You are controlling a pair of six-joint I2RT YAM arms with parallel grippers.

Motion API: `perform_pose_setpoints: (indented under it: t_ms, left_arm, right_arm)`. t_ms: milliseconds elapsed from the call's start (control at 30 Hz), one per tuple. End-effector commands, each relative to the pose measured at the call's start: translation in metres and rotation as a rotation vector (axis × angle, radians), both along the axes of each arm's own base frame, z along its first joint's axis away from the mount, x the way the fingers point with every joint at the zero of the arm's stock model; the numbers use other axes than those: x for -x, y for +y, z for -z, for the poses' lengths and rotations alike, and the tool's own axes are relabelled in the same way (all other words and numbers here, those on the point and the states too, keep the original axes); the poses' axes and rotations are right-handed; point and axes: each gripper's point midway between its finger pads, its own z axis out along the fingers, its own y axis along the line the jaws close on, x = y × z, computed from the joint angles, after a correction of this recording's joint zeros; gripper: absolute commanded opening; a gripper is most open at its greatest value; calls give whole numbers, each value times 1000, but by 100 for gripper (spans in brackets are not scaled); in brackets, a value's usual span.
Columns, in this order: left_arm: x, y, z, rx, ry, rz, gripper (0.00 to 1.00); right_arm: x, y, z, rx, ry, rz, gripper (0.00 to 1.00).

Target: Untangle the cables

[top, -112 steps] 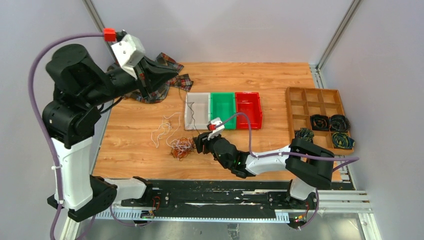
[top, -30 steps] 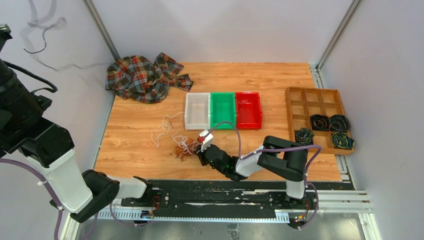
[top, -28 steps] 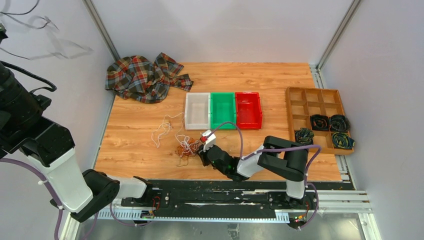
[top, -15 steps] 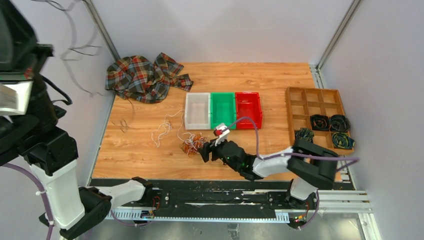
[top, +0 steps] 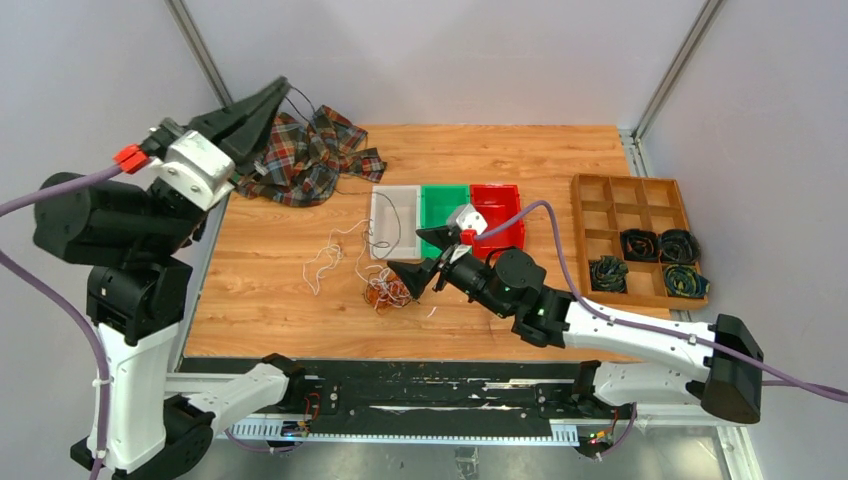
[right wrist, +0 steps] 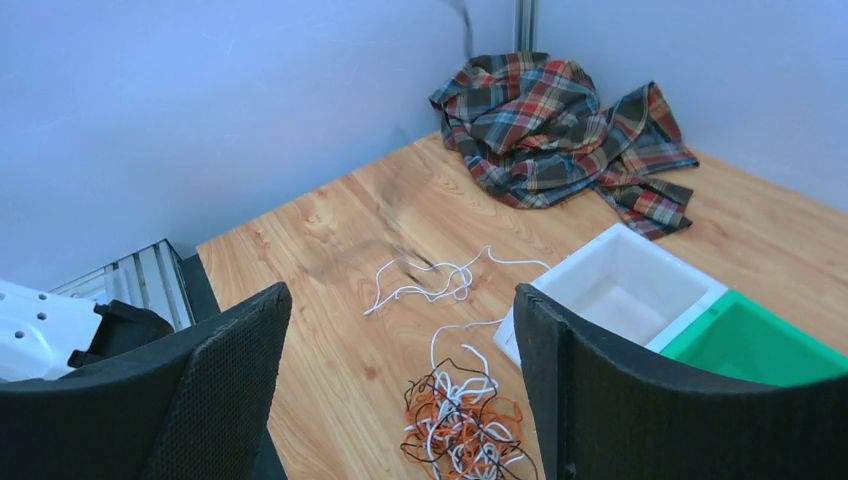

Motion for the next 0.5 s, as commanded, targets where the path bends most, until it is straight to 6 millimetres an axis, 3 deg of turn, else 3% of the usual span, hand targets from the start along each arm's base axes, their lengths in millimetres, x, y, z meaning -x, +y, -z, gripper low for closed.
perform_pose_setpoints:
  t_ms: [0, 233, 467]
  left_arm:
    - [7, -20, 40, -40, 157, 137, 1]
    - [-3, -29, 78, -58, 296, 170, 0]
    - [-2, -31, 88, -42, 352, 190, 1]
  right_arm:
    - [10, -2, -17, 62, -82, -48, 82]
    - [16, 12, -55, 12, -160, -117, 83]
    - [12, 41, -60, 14, -171, -157, 83]
